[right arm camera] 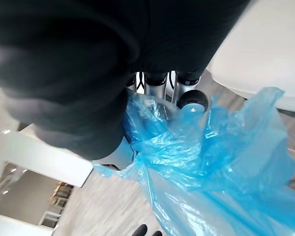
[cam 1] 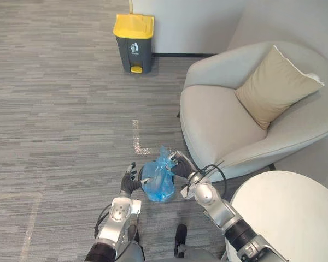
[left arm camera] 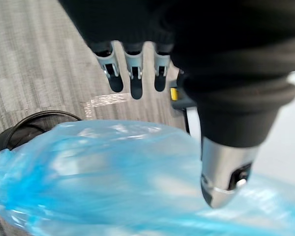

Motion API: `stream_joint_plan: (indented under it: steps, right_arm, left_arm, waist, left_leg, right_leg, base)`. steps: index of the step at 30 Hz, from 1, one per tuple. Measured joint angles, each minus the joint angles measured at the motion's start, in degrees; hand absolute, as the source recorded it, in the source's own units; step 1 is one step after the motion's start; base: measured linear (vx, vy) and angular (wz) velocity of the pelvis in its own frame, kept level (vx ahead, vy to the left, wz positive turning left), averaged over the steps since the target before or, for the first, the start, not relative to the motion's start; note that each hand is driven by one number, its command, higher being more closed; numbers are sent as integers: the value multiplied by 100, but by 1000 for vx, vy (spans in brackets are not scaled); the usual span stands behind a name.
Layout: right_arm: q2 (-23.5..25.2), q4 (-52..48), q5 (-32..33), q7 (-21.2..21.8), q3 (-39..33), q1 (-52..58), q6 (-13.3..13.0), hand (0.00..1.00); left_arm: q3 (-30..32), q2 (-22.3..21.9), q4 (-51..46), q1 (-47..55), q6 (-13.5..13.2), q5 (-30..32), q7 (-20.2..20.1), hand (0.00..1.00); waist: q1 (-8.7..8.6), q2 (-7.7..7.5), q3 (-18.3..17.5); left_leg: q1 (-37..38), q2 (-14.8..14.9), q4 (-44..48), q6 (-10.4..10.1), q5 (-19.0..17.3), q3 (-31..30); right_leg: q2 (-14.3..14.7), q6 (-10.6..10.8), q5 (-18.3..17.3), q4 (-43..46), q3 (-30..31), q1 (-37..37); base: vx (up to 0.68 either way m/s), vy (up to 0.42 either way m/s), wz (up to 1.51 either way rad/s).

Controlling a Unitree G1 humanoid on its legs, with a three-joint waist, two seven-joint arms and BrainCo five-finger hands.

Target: Gather rubbish on tea table into small bin, then transfer packed bag to large trash can.

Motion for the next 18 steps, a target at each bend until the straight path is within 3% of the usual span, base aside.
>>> stream_joint_plan:
  steps: [8, 11, 18]
  right_arm:
    - [-812, -673, 420, 281, 440, -111, -197, 100]
    - [-1157, -924, 831, 389, 585, -309, -247, 100]
    - [-1388, -1208, 1083, 424, 745, -597, -416, 100]
  left_arm:
    - [-317, 744, -1070, 12, -190, 55, -91, 0]
    - [-455, 1114, -1174, -2, -287, 448, -194, 0]
    - [-568, 1367, -1247, -186, -348, 924, -193, 0]
  waist:
    - [-28, 19, -119]
    - [-83, 29, -136]
    - [-172, 48, -214]
  left_leg:
    - [266, -89, -335, 43, 188, 34]
    - [405, -130, -449, 54, 227, 75]
    - [576, -173, -640, 72, 255, 131]
  right_leg:
    - [-22, 2, 107, -145, 95, 122]
    - [-24, 17, 135, -190, 141, 204]
    - [-44, 38, 148, -251, 214, 282]
  base:
    - [5, 1, -5]
    - [20, 10, -9]
    - [7, 4, -4]
